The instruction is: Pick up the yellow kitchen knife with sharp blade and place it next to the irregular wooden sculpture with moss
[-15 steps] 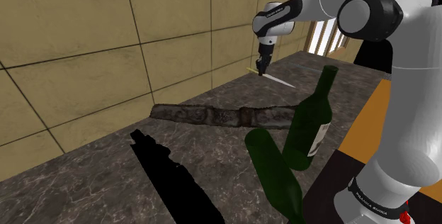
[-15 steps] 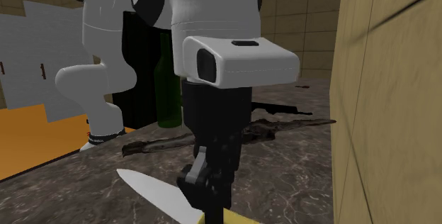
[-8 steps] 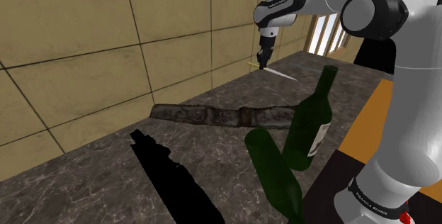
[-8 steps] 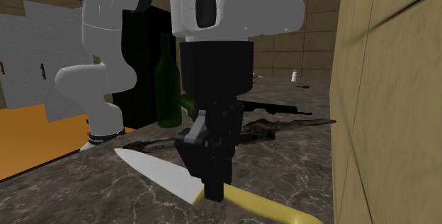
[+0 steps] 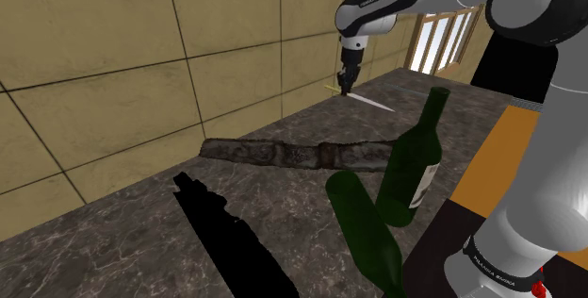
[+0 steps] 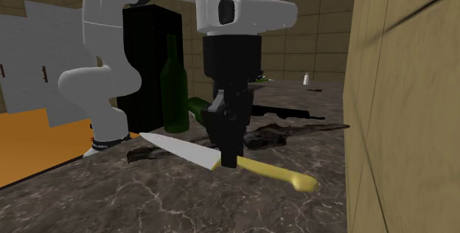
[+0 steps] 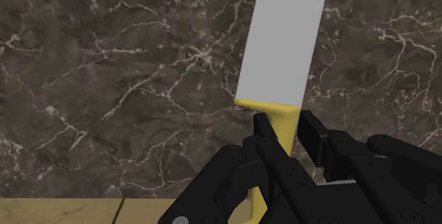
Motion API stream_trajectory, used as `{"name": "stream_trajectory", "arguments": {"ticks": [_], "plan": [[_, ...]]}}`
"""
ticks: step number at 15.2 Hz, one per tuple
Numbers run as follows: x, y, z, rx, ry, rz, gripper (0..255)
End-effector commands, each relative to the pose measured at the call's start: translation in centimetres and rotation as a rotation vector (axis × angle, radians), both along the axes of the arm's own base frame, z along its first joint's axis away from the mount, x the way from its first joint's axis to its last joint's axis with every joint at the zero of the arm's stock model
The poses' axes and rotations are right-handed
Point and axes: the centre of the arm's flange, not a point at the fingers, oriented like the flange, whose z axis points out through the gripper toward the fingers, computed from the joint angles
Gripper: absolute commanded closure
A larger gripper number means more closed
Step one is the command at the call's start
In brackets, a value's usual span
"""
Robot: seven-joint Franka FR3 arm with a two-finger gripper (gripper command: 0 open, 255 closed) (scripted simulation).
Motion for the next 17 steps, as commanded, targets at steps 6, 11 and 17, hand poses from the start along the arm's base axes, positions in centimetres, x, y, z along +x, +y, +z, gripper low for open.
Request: {"name": "stream_trajectory", "arguments": {"ticks": [6,11,17], "plan": [[-3.3,8.6,0.1,0.0,0.0,-0.001,255],[-5.6,14.8,0.1,0.0,0.0,-0.001,255],[-8.4,22.2,0.1,0.0,0.0,-0.001,255]]}}
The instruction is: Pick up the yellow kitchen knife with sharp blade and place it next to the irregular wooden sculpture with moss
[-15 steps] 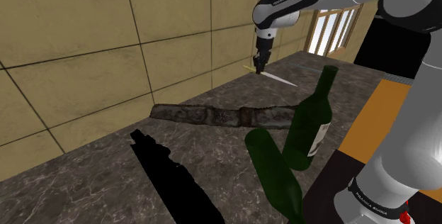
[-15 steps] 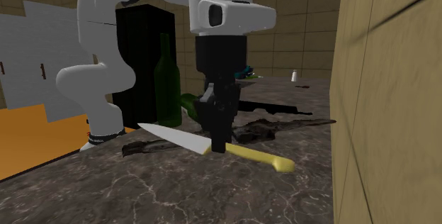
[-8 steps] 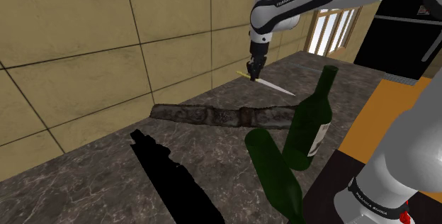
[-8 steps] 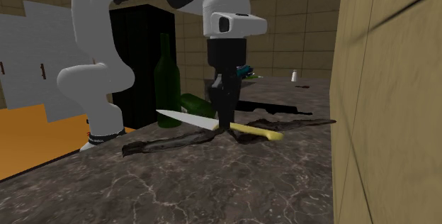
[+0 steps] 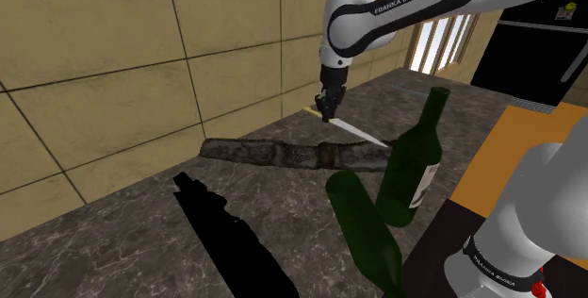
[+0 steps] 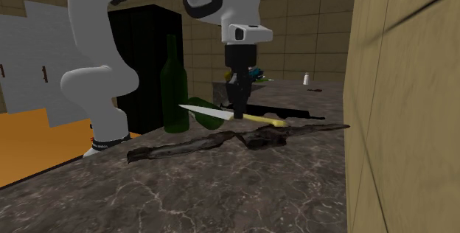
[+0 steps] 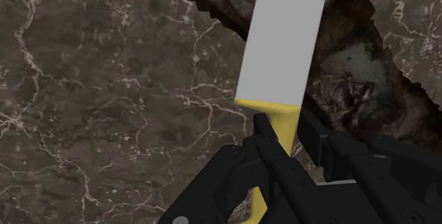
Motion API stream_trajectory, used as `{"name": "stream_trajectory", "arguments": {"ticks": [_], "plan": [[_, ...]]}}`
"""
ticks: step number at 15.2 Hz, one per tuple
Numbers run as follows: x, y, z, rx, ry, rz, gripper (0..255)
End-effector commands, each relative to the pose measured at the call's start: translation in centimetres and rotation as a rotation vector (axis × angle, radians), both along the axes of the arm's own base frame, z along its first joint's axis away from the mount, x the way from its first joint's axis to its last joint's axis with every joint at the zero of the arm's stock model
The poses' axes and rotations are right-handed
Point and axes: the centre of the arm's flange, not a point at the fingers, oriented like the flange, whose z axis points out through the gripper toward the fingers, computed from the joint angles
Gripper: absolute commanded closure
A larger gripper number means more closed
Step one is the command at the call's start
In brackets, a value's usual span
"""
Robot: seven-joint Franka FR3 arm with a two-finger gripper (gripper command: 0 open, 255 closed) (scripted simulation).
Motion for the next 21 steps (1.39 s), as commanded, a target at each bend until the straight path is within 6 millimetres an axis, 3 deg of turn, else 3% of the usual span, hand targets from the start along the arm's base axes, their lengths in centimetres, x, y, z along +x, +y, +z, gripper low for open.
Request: {"name": "stream_trajectory", "arguments": {"ticks": [1,21], "plan": [[-1.2,2.2,-0.2,-0.001,0.0,-0.002,255],[-10.4,27.0,-0.1,-0.001,0.0,-0.002,255]]}}
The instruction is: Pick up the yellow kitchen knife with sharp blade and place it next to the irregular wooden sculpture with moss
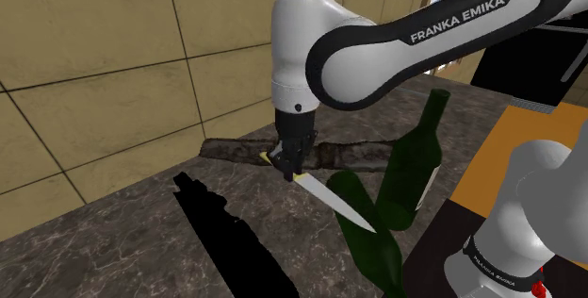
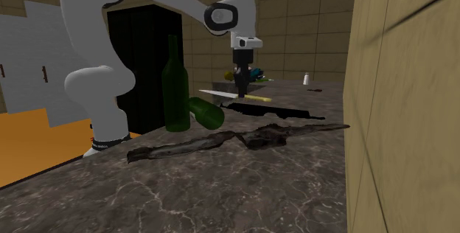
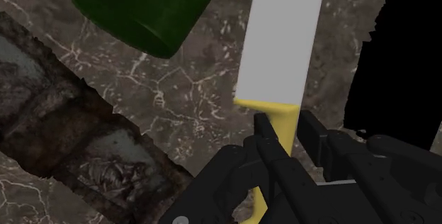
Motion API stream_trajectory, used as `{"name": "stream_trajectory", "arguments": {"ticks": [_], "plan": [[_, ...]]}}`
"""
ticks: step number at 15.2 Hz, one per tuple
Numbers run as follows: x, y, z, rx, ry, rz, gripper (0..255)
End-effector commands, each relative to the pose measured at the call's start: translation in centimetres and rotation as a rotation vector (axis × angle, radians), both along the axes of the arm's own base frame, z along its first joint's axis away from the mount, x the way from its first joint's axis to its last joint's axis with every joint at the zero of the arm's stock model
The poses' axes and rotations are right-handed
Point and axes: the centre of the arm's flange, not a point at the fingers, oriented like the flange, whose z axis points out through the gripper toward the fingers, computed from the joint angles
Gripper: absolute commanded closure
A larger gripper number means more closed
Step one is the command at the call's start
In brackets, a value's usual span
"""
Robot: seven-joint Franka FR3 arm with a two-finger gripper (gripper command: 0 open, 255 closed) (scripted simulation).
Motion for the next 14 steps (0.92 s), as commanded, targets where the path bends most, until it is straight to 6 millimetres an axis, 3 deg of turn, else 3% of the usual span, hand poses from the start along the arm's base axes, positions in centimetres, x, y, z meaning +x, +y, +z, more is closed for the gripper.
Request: {"name": "stream_trajectory", "arguments": {"ticks": [1,14], "plan": [[-1.2,2.5,-0.1,0.0,-0.001,-0.002,255],[-7.1,18.6,-0.1,0.0,-0.001,-0.002,255]]}}
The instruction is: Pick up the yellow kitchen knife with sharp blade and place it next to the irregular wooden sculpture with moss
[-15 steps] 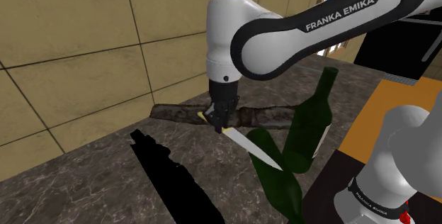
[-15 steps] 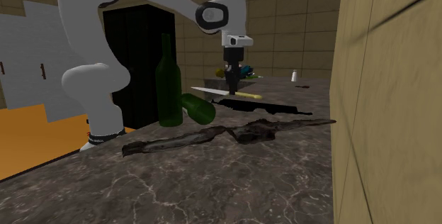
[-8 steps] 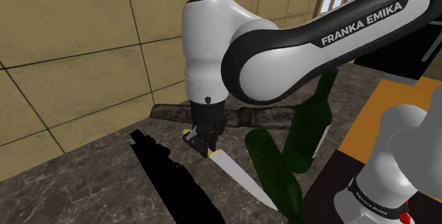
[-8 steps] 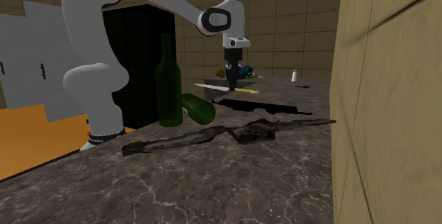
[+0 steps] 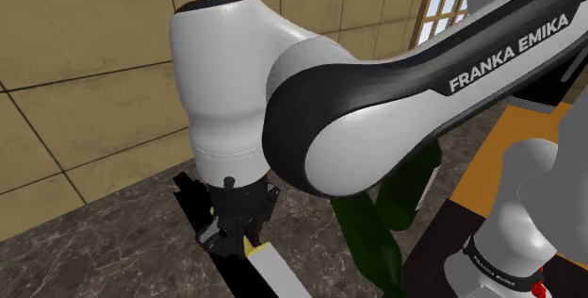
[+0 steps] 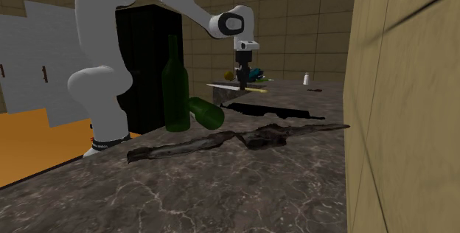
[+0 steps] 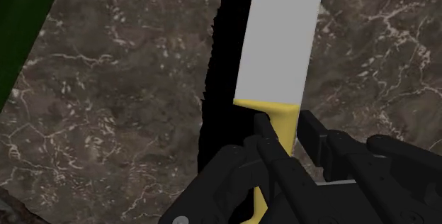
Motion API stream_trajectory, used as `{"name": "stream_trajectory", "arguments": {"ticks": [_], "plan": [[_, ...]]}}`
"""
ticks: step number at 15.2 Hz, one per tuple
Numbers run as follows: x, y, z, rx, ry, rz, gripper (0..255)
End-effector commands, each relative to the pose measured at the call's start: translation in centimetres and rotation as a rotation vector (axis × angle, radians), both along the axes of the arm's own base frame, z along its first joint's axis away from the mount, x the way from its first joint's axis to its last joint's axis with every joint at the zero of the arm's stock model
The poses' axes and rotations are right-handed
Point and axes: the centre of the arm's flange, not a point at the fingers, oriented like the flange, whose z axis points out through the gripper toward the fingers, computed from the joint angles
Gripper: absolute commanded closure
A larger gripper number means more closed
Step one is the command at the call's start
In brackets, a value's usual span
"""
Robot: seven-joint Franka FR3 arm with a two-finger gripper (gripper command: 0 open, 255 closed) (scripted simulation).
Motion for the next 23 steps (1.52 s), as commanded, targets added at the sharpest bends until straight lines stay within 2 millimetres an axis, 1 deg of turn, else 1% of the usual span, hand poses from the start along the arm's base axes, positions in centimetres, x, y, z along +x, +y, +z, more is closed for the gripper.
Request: {"name": "stream_trajectory", "arguments": {"ticks": [1,13,23], "plan": [[-1.0,2.5,-0.1,0.001,0.0,-0.002,255],[-6.5,17.3,-0.1,0.001,0.0,-0.002,255],[-6.5,17.3,-5.4,0.001,0.0,-0.002,255]]}}
